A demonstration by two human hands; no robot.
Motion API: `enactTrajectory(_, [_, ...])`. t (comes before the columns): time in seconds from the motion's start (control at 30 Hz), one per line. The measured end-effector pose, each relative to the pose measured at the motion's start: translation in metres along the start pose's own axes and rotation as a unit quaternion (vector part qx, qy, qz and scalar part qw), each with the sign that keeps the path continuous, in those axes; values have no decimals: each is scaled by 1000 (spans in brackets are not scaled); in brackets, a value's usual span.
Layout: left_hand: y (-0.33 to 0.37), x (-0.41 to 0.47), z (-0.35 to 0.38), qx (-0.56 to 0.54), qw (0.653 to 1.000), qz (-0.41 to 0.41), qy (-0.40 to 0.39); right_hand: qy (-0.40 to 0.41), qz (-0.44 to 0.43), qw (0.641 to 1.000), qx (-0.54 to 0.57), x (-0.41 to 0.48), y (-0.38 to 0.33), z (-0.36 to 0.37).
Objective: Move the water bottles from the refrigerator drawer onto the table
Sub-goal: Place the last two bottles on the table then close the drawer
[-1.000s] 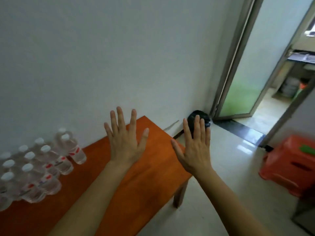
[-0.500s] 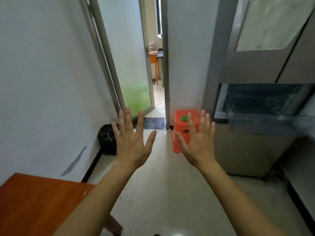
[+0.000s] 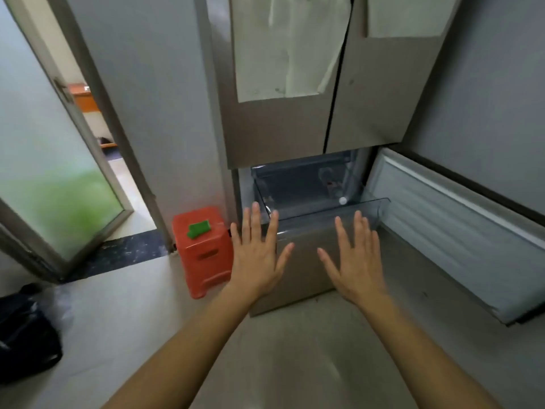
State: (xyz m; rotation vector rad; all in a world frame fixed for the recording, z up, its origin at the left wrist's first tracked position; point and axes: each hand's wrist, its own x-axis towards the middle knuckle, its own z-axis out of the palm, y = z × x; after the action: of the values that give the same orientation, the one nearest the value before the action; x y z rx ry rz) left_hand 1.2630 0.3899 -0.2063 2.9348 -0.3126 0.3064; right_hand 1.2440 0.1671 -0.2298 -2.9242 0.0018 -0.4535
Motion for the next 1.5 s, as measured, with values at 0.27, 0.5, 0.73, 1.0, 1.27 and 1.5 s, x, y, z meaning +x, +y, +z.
enactTrajectory(0.27, [58,109,61,-16,995,41,-85,-23,104,994,36,78,104,29])
enactTrajectory(0.5, [72,172,115,-8,986,-76,-146,-120,34,989,75,174,143,81])
enactTrajectory(0.73, [84,214,143,-80,958,-199,-190,-241,-86,966,44,253,170,119])
enactTrajectory(1.0, [59,266,179,-54,908,-251,-332,-390,-53,918,49,320,187,155])
enactTrajectory(1.27, [2,309,224,-47,881,-275,-383,-476,15,879,35,370,201,196])
enactTrajectory(1.5, [-29,315,261,-10,857,-290,-425,-497,28,867,32,391,204,219])
